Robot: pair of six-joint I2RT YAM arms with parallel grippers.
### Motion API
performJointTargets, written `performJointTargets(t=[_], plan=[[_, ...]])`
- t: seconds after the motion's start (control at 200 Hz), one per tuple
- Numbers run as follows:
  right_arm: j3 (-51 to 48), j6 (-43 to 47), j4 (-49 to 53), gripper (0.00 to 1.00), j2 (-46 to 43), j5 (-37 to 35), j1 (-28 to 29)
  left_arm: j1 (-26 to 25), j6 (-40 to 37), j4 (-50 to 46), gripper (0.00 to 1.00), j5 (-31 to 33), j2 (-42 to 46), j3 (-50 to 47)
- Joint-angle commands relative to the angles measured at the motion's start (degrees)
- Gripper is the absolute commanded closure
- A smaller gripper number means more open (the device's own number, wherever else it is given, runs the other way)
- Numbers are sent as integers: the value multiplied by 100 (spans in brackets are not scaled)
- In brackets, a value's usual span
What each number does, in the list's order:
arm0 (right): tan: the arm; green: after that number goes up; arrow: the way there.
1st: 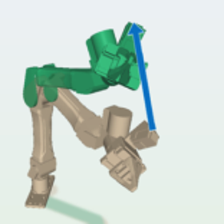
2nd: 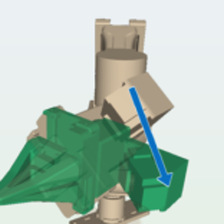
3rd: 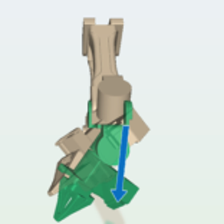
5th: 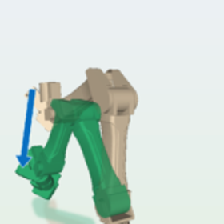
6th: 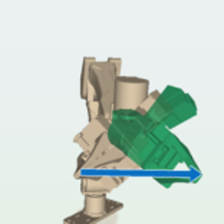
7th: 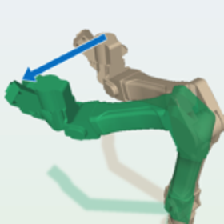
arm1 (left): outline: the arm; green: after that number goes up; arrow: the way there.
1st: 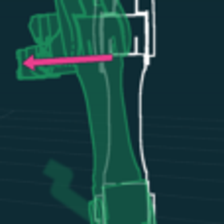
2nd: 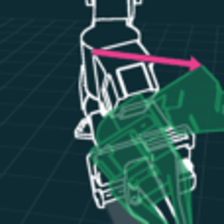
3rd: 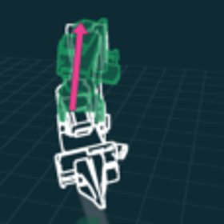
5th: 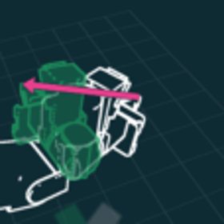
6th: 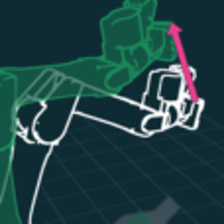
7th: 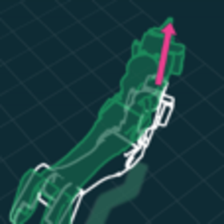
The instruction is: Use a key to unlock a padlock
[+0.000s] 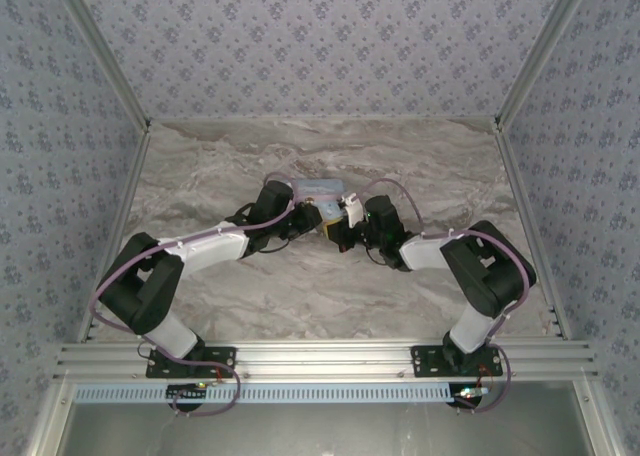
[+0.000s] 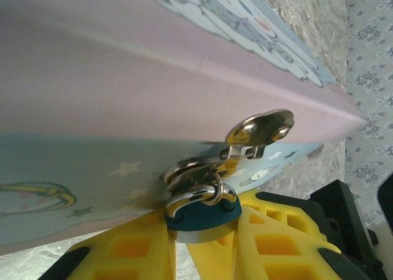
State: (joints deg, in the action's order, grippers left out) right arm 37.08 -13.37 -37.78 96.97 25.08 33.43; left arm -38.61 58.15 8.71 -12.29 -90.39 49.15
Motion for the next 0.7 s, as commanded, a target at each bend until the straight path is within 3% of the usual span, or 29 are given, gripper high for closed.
performJointTargets(t=[0.0,0.695], plan=[[334,-226,-575,100,77,182,-55,-160,-125,237,76,-607,136,38],[387,-339,-276,100,5,838,-408,-158,-471,162,76,-527,-14,-28]])
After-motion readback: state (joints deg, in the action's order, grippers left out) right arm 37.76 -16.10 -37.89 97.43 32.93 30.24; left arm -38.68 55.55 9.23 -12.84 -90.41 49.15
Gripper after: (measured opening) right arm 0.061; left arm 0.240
